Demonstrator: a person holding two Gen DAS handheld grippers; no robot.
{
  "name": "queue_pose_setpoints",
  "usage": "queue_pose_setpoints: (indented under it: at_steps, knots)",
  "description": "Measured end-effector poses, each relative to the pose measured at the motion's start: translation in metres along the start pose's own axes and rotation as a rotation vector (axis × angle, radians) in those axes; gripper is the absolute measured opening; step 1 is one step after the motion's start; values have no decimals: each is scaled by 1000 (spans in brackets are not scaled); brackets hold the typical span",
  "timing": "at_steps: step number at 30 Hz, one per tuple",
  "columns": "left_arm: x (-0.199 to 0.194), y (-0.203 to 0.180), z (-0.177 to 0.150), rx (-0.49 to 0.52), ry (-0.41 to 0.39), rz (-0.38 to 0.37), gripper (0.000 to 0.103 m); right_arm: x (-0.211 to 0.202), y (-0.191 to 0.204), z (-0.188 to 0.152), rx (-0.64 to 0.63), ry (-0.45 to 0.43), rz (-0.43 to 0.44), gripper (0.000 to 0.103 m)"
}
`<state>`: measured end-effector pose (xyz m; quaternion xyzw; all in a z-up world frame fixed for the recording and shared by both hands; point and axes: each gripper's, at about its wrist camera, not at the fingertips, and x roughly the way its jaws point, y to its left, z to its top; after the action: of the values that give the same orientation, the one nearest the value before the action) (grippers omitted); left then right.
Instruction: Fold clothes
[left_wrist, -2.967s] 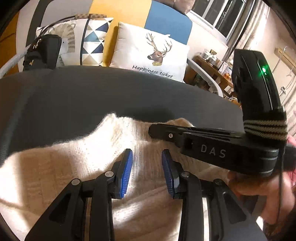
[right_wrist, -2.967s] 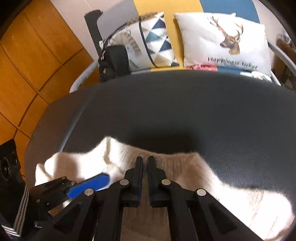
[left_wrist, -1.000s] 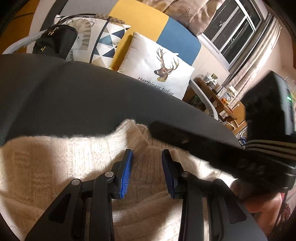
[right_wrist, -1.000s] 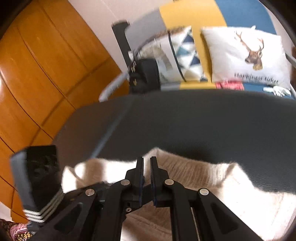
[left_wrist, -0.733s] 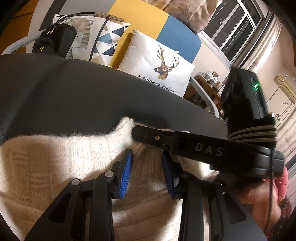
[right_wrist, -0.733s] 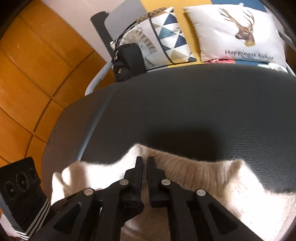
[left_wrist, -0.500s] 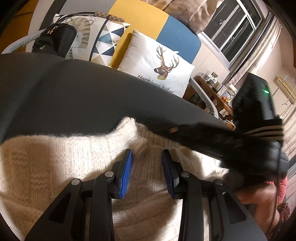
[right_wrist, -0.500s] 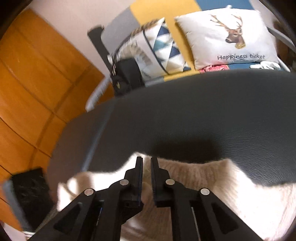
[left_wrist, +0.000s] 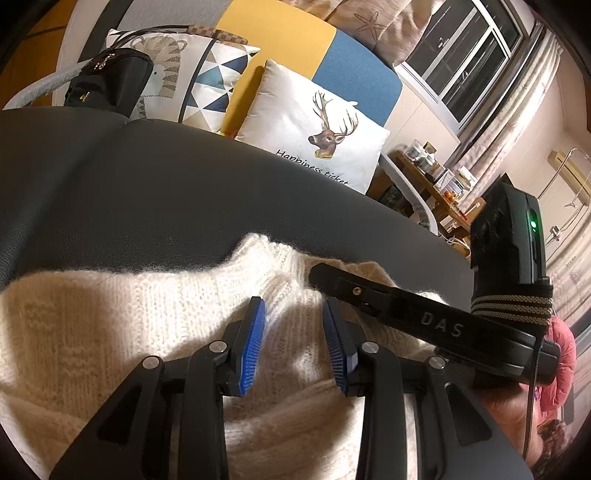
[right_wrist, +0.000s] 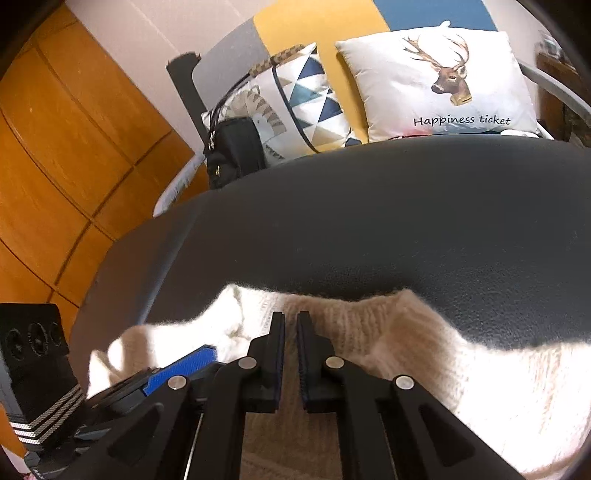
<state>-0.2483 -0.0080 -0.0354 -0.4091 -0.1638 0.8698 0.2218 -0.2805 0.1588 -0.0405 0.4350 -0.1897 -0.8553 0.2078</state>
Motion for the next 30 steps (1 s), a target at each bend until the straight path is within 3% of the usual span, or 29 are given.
queue_pose_setpoints:
  at_steps: [4,10,16,21,24,26,28,30]
  knots:
    - [0,0,0,0,1,1,35,-33,-6,-6,47,-116,65,12]
    - [0,-1,1,3,1,5,35,-35,-17,-13,87,-57,-63,12]
    - [1,0,1,5,2,7,35,-21,-20,-10,65,-34,-106,12]
    - [1,0,0,6,1,8,35,-24,-28,-12,99,-52,-63,11]
    - [0,1,1,1,0,1,35,-40,-29,-15,121,-114,-17,11]
    - [1,1,1,1,0,2,35,-54,-27,-18,143,-178,-45,12]
    - [1,0,0,2,0,3,35,-60,-27,-22,150,-177,-126,15]
    - [0,0,0,2,-1,4,35,-56,-28,-22,152,-156,-133,15]
